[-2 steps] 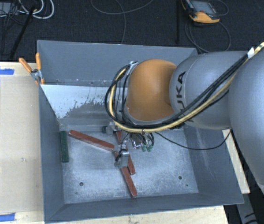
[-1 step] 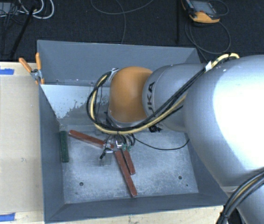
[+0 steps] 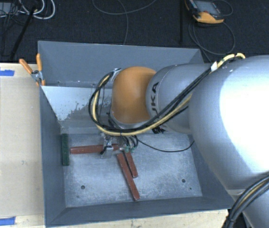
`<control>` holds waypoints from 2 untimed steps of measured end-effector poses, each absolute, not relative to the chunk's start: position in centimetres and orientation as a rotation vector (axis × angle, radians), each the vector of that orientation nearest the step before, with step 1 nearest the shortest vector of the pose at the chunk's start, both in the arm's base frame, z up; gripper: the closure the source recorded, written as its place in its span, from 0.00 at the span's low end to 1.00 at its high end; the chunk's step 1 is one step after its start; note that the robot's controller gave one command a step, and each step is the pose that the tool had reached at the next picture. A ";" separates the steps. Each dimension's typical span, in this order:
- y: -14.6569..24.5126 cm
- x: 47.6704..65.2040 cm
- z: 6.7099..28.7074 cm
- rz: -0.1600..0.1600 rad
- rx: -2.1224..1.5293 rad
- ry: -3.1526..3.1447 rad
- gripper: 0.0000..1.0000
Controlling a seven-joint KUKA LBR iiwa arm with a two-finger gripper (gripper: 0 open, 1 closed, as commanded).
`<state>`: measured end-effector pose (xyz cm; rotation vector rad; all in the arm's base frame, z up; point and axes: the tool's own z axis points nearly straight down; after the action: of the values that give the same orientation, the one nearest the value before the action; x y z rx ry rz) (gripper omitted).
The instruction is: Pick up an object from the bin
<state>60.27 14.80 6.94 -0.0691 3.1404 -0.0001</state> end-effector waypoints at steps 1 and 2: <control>12.1 58.5 8.2 -0.002 -0.053 3.144 1.00; 12.2 58.5 8.1 -0.001 -0.058 3.142 0.00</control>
Offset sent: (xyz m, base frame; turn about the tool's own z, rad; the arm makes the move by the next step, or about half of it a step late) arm -0.0175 -0.0258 0.0122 0.0076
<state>58.52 12.20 8.11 -0.0577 3.1420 -0.0009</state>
